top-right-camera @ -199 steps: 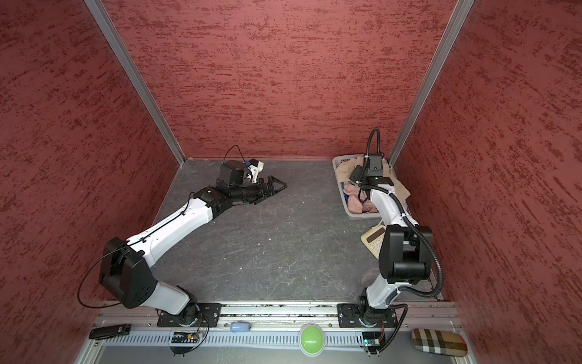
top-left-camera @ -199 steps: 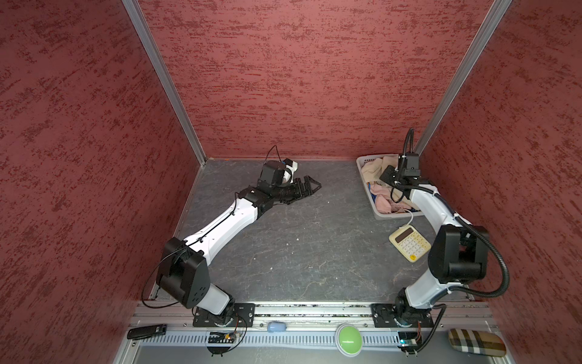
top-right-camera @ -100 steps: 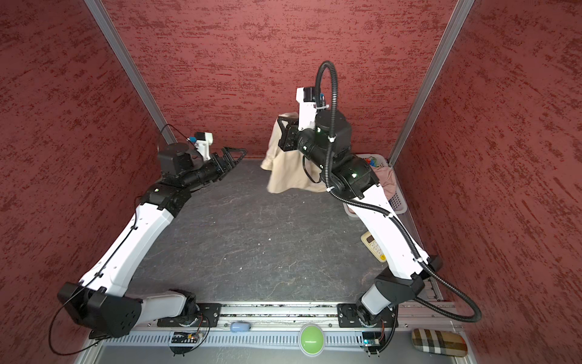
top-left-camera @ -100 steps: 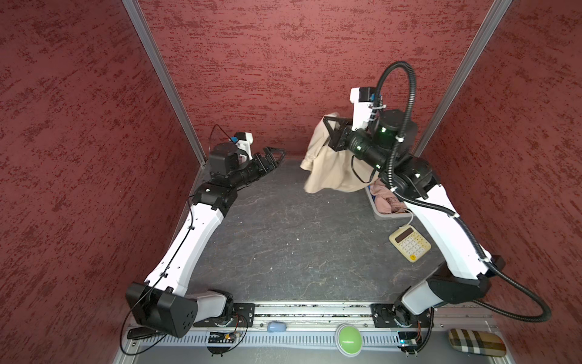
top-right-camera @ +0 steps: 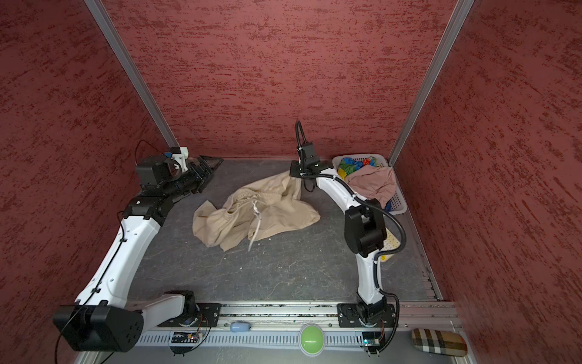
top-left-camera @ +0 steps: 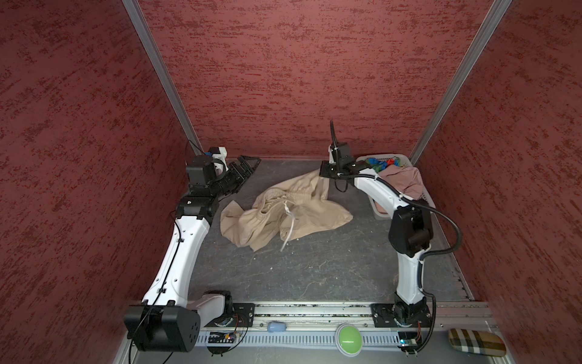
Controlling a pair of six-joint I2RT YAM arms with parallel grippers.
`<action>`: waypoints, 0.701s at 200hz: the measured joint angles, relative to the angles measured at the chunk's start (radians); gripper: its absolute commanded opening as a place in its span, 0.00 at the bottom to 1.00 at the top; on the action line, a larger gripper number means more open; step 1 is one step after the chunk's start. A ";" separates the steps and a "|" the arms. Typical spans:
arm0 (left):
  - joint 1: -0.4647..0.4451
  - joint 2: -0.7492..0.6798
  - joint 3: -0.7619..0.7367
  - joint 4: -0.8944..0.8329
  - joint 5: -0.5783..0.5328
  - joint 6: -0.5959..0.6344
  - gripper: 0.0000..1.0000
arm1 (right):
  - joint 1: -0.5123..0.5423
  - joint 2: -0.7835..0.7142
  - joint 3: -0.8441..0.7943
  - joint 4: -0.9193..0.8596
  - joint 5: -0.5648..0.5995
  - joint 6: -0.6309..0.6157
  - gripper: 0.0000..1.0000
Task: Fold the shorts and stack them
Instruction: 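Pull the beige shorts out and lay them on the table with the right gripper, then grasp the elastic waistband with the left gripper while the right gripper grasps beside it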
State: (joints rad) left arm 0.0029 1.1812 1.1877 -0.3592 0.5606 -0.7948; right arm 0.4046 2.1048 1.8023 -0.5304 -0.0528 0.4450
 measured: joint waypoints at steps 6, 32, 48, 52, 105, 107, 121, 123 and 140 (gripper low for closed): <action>0.006 0.006 -0.009 -0.006 0.008 -0.002 0.99 | -0.005 0.021 -0.025 -0.015 -0.005 -0.001 0.31; -0.004 0.047 -0.021 -0.010 0.038 -0.005 0.99 | -0.013 -0.023 -0.113 -0.031 -0.016 -0.002 0.63; -0.039 0.082 -0.025 -0.015 0.042 0.000 1.00 | -0.013 -0.127 -0.192 0.006 -0.026 0.005 0.83; -0.051 0.091 -0.025 -0.016 0.044 0.003 0.99 | -0.013 -0.161 -0.219 0.015 -0.031 0.002 0.86; -0.319 0.247 -0.066 0.042 0.044 -0.075 0.99 | -0.008 -0.486 -0.634 0.249 -0.095 0.101 0.99; -0.327 0.256 -0.069 0.048 0.044 -0.085 0.99 | -0.010 -0.489 -0.649 0.254 -0.095 0.105 0.99; -0.393 0.329 -0.089 0.102 0.043 -0.178 0.99 | -0.021 -0.492 -0.723 0.282 -0.106 0.128 0.99; -0.402 0.340 -0.092 0.111 0.041 -0.196 0.99 | -0.023 -0.491 -0.729 0.283 -0.108 0.130 0.99; -0.463 0.444 -0.106 0.188 0.015 -0.340 0.99 | -0.047 -0.492 -0.797 0.316 -0.122 0.164 0.99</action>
State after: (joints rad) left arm -0.4599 1.6249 1.0813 -0.1707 0.5755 -1.1343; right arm 0.3576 1.6127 1.0058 -0.2142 -0.1745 0.6090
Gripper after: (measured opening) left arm 0.994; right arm 0.990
